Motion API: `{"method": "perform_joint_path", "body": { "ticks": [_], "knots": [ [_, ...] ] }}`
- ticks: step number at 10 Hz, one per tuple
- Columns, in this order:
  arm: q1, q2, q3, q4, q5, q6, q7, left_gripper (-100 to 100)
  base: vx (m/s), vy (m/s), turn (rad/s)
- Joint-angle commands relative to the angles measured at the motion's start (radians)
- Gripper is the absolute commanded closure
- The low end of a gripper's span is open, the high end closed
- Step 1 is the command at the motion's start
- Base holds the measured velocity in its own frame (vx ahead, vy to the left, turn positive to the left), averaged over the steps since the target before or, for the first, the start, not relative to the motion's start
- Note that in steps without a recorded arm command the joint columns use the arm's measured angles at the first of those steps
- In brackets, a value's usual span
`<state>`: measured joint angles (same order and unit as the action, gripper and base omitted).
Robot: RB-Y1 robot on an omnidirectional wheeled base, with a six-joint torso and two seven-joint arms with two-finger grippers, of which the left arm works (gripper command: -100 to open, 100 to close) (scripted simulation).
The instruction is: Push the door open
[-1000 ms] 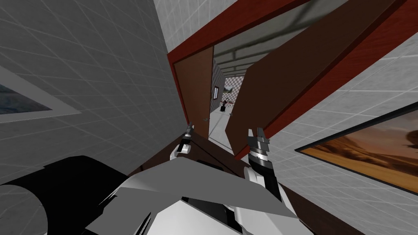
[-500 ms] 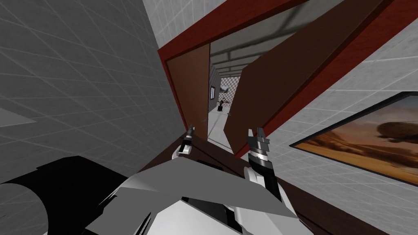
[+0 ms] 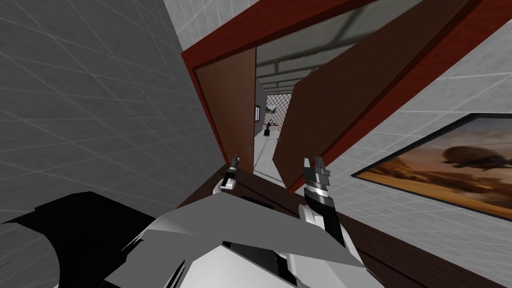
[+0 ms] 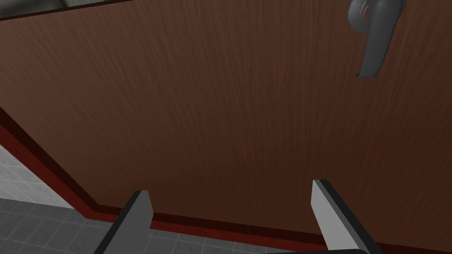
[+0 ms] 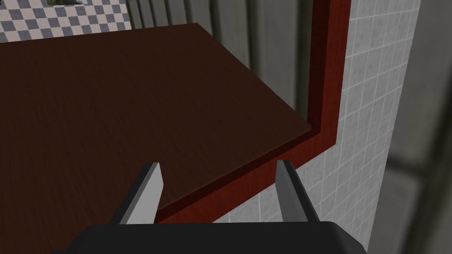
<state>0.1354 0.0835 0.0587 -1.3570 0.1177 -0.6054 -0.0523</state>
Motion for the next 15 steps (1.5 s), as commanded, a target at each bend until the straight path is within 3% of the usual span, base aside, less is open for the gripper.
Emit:
{"method": "perform_joint_path", "body": {
  "ticks": [1, 11, 12, 15],
  "knots": [
    [-0.014, -0.001, 0.000, 0.046, 0.000, -0.016, -0.001, -100, 0.023, 0.061, -0.091],
    [-0.110, -0.023, 0.003, 0.323, 0.004, -0.083, -0.015, -100, 0.044, 0.100, -0.135],
    [-0.110, -0.023, 0.003, 0.323, 0.004, -0.083, -0.015, -100, 0.031, 0.070, -0.031],
    [-0.134, -0.032, 0.004, 0.392, 0.004, -0.100, -0.018, -100, 0.023, 0.072, -0.094]
  ]
}}
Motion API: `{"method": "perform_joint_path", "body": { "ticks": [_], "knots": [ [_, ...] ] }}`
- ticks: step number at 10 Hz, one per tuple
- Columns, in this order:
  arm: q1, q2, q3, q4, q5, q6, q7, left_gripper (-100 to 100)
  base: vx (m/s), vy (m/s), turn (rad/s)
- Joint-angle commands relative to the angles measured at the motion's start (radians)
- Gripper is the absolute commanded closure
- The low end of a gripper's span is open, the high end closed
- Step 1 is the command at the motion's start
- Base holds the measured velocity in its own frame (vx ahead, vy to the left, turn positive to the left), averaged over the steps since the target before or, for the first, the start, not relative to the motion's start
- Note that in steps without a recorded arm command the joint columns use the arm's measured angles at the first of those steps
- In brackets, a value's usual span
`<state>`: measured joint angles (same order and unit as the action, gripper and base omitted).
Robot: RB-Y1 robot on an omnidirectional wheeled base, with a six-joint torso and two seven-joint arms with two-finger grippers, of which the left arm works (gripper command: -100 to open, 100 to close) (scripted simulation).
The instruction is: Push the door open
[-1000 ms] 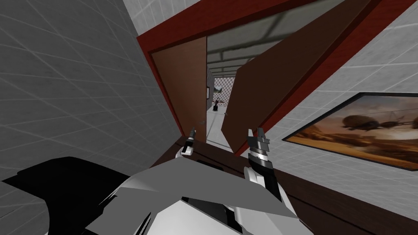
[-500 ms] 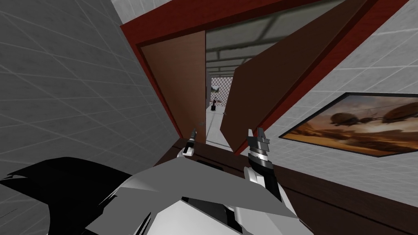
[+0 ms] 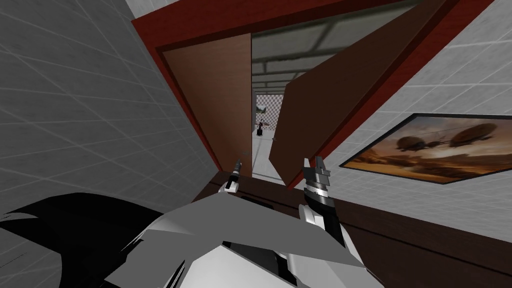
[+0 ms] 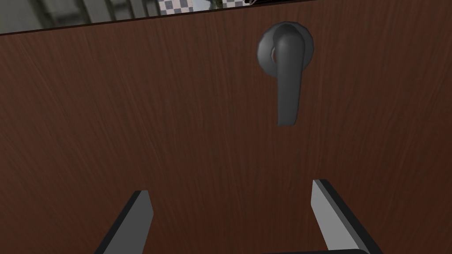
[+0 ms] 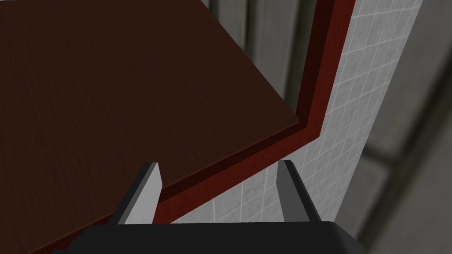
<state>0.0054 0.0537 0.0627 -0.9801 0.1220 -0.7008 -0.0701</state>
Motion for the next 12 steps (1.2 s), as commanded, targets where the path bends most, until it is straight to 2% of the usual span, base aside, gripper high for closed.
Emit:
{"method": "perform_joint_path", "body": {
  "ticks": [1, 4, 5, 7, 10, 11, 12],
  "knots": [
    [-0.012, -0.005, 0.000, 0.037, 0.000, -0.010, -0.002, -100, 0.038, 0.103, -0.123],
    [-0.032, -0.014, 0.001, 0.096, 0.001, -0.024, -0.005, -100, 0.035, 0.085, -0.096],
    [-0.045, -0.020, 0.001, 0.132, 0.001, -0.033, -0.007, -100, 0.039, 0.093, -0.136],
    [-0.060, -0.028, 0.002, 0.175, 0.002, -0.043, -0.009, -100, 0.038, 0.103, -0.124],
    [-0.076, -0.038, 0.002, 0.223, 0.002, -0.055, -0.011, -100, 0.027, 0.083, -0.076],
    [-0.072, -0.038, 0.002, 0.212, 0.002, -0.052, -0.013, -100, 0.007, 0.031, -0.015],
    [-0.074, -0.023, 0.004, 0.219, 0.003, -0.057, -0.012, -100, 0.085, 0.005, -0.022]
  ]
}}
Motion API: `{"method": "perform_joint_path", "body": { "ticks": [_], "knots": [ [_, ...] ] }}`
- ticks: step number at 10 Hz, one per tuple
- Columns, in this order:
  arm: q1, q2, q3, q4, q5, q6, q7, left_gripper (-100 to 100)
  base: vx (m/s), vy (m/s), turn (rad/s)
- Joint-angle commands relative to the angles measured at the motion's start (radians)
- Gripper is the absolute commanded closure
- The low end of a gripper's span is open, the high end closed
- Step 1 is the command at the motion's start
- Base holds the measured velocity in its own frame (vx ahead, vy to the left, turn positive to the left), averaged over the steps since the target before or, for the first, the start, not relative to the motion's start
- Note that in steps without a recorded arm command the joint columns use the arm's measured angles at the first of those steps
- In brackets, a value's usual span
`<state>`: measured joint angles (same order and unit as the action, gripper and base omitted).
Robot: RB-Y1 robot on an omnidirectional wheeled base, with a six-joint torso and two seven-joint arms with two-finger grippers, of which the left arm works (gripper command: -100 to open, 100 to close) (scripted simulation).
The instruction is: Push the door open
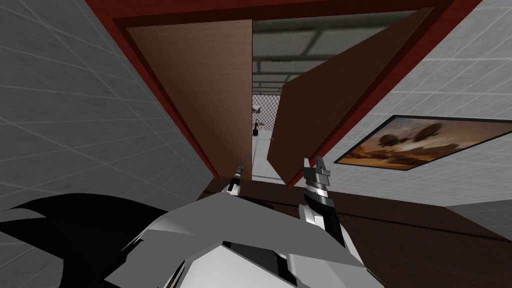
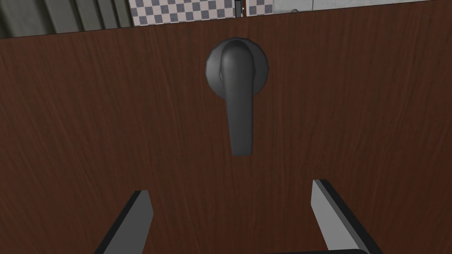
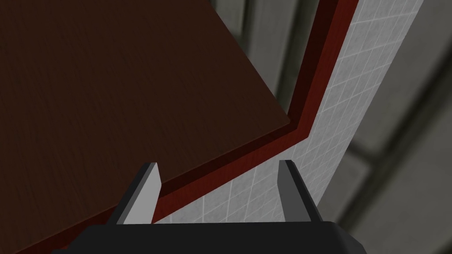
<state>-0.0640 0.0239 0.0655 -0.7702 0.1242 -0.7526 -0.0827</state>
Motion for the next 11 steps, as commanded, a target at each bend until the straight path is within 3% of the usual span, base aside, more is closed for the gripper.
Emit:
{"method": "perform_joint_path", "body": {
  "ticks": [1, 4, 8, 9, 10, 11],
  "knots": [
    [-0.004, 0.013, 0.003, 0.012, 0.001, -0.008, 0.001, -100, 0.190, 0.010, -0.028],
    [-0.005, 0.020, 0.008, 0.021, 0.003, -0.016, 0.002, -100, 0.194, 0.030, -0.022],
    [-0.006, 0.000, 0.014, 0.034, 0.005, -0.026, 0.004, -100, 0.202, 0.028, -0.023],
    [-0.004, 0.004, 0.013, 0.030, 0.005, -0.024, 0.003, -100, 0.090, 0.008, -0.003],
    [-0.004, 0.004, 0.013, 0.030, 0.005, -0.024, 0.003, 100, -0.012, -0.002, 0.004],
    [-0.004, 0.004, 0.013, 0.030, 0.005, -0.024, 0.003, 100, -0.029, -0.002, -0.006]
  ]
}}
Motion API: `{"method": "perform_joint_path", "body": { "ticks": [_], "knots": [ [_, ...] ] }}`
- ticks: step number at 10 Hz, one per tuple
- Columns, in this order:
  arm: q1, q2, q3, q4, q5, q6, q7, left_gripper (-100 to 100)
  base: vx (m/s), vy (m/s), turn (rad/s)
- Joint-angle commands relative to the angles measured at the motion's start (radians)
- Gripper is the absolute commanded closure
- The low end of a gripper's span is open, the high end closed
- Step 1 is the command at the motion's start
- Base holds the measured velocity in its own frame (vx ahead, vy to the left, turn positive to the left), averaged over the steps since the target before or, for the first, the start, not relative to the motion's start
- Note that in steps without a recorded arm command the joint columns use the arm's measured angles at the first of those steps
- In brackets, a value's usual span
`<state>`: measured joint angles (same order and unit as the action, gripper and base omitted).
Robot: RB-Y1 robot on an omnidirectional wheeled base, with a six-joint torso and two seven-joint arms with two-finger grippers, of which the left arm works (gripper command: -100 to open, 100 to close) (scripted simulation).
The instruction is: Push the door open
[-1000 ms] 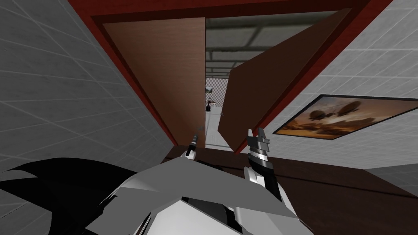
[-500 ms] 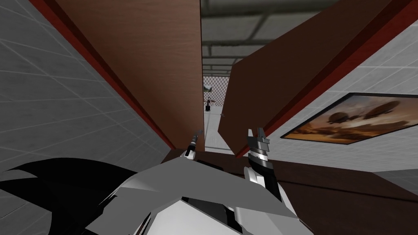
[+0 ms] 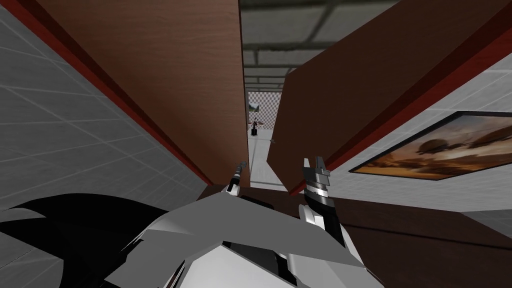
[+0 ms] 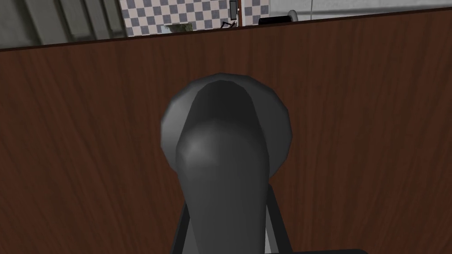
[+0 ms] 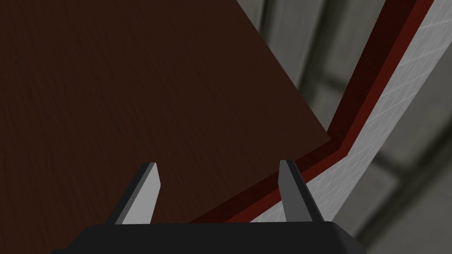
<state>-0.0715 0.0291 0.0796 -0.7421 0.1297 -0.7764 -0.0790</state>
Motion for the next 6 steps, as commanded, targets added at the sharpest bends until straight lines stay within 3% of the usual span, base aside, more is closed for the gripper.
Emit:
{"method": "perform_joint_path", "body": {
  "ticks": [1, 4, 6],
  "knots": [
    [0.003, -0.001, -0.001, 0.002, 0.000, 0.000, 0.000, 100, -0.015, 0.002, -0.015],
    [0.003, -0.001, -0.001, 0.002, 0.000, 0.000, 0.000, 100, 0.000, 0.000, 0.000],
    [-0.005, 0.019, 0.020, 0.003, 0.010, 0.000, -0.014, 100, 0.142, -0.023, 0.045]
  ]
}}
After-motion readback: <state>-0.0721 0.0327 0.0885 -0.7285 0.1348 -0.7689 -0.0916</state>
